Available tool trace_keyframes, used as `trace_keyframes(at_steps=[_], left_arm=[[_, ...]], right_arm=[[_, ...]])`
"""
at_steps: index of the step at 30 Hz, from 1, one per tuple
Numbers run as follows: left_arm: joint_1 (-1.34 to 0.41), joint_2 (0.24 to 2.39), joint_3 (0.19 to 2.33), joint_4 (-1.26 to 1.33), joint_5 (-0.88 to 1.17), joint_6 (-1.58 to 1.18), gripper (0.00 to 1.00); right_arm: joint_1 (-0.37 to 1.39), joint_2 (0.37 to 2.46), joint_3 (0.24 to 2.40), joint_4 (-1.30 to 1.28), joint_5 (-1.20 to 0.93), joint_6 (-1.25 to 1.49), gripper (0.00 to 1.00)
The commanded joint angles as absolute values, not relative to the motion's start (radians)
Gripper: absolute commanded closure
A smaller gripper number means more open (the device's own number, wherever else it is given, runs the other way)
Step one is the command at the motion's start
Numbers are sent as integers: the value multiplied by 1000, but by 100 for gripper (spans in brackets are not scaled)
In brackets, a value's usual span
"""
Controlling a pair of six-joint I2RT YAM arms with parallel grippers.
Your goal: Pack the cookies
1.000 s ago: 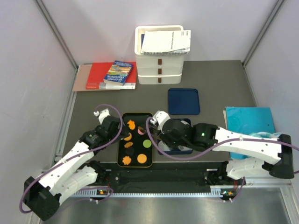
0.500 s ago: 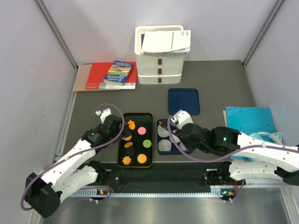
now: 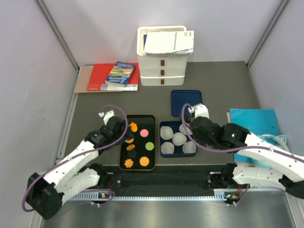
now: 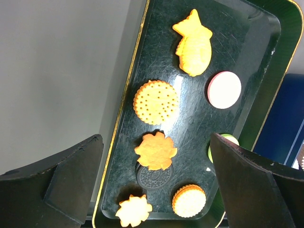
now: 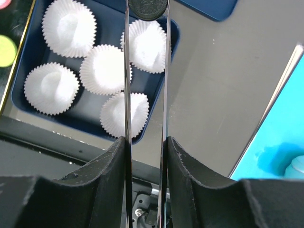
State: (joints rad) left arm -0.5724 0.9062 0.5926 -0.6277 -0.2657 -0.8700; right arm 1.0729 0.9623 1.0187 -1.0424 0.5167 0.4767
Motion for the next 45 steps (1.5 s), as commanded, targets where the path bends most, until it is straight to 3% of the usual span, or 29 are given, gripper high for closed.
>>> trace_keyframes(at_steps=[1, 26, 32, 41, 45], left_arm=[[-578, 907, 600, -583, -258, -871, 1], [-578, 960, 612, -552, -232, -856, 1], [-578, 953, 606, -560, -242, -854, 2], [-578, 957, 612, -558, -245, -853, 1], [-578, 959, 609, -557, -245, -854, 1]], right_arm=[[1029, 948, 1025, -1042, 494, 509, 80], [1025, 953, 999, -1141, 387, 610, 77], [1025, 939, 991, -1131, 394, 617, 71], [1025, 946, 1035, -1109, 417, 592, 51], [1025, 950, 1054, -1108, 423, 584, 50]])
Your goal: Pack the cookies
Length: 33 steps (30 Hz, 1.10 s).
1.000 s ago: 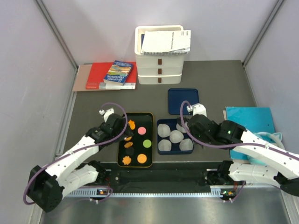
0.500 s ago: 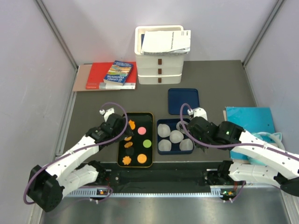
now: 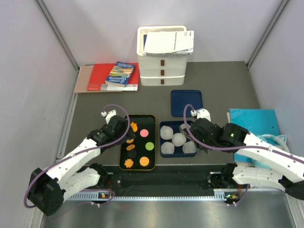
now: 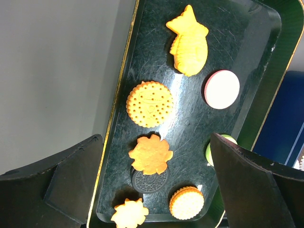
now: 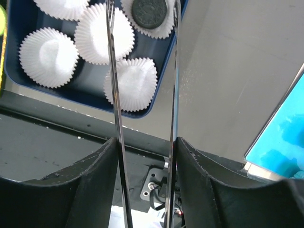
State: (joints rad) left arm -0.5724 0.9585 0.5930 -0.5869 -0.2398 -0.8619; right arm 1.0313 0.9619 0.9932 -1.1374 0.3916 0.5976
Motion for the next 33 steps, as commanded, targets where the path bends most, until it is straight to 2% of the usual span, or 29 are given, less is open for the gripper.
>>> trace_keyframes(at_steps=[1, 5, 8, 13, 22, 33], left_arm=[[-578, 959, 609, -557, -247, -853, 1], [-578, 957, 612, -554, -253, -848, 1], [-578, 959, 617, -551, -255, -845, 1], [-578, 957, 623, -567, -258, -848, 1], [-578, 890, 606, -604, -285, -850, 1], [-578, 891, 580, -586, -272, -857, 1]], right_arm=[[1025, 950, 1058, -1104, 422, 583, 50], [1069, 945, 1092, -1040, 373, 546, 53], [1170, 998, 1146, -971, 365, 513, 53], [1276, 1207, 1224, -911, 353, 436, 53], [1279, 1384, 1282, -811, 259, 361, 53], [1307, 1411, 1289, -899, 204, 345, 50]])
